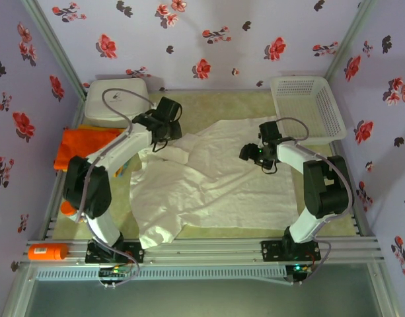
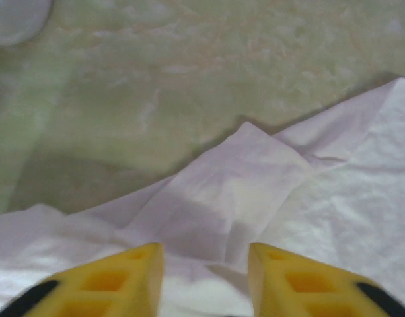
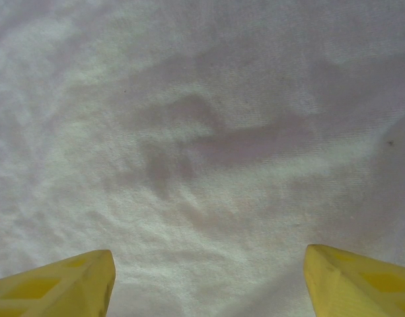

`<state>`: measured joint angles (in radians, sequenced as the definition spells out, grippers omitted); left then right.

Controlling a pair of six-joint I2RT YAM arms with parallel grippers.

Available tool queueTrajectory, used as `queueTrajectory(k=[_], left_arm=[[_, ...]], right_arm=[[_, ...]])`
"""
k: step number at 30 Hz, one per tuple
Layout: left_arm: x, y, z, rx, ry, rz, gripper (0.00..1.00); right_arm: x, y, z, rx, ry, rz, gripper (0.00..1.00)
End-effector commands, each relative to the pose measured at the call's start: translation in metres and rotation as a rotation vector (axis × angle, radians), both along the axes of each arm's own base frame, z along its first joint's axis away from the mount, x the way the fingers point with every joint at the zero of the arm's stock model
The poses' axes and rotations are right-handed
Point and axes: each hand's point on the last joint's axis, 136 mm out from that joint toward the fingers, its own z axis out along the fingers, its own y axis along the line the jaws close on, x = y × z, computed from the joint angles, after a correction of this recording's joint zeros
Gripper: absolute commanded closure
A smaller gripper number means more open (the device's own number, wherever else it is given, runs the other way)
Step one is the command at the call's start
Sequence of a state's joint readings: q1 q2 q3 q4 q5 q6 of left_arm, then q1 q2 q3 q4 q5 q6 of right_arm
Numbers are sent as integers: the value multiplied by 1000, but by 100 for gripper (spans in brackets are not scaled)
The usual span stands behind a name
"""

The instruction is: Fold and stack the t-shirts

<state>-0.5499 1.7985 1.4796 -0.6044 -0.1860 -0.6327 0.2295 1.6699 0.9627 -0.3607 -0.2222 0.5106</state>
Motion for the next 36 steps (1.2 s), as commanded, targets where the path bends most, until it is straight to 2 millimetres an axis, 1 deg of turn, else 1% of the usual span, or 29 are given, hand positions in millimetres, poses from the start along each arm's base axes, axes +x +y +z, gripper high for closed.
queueTrajectory(k=[1,3,4,6,8,10,13,16,18,20,23,26,27,29,31,34,36], left_arm=[[-12,-11,-38,30,132,-94,76],[-24,-3,-56,55,173,-90,77],[-31,4,-65,78,190,-83,78],[-47,22,-79,132,224,-66,79],[-63,40,-86,179,238,-42,81],[-79,56,-89,206,233,-20,82],[-96,72,-88,218,206,-1,83],[-107,80,-84,208,181,7,83],[-109,81,-78,189,161,8,82],[-105,80,-69,163,129,17,79],[-91,75,-57,49,96,56,78],[-76,60,-52,-84,104,76,77],[-72,53,-51,-122,111,76,75],[-66,40,-53,-190,124,79,67],[-63,28,-58,-262,138,86,65],[-63,18,-66,-346,148,109,62],[-63,12,-67,-399,148,123,59]], right_arm=[[-6,2,-7,13,20,-10,25],[-6,1,-7,6,19,-10,25],[-7,1,-9,6,21,-11,25],[-8,1,-11,5,28,-7,25],[-8,0,-14,1,34,-8,25],[-9,-1,-18,-6,43,-8,25],[-10,-1,-20,-5,48,-8,25],[-9,0,-21,-5,48,-7,25],[-9,0,-21,-4,49,-8,25],[-8,0,-21,0,49,-8,25],[-7,1,-19,7,48,-11,25],[-7,1,-17,6,44,-11,25],[-8,1,-17,6,44,-11,25],[-8,0,-16,6,42,-13,25],[-9,1,-16,7,44,-13,25],[-10,0,-15,5,44,-12,25],[-10,0,-15,4,44,-9,25]])
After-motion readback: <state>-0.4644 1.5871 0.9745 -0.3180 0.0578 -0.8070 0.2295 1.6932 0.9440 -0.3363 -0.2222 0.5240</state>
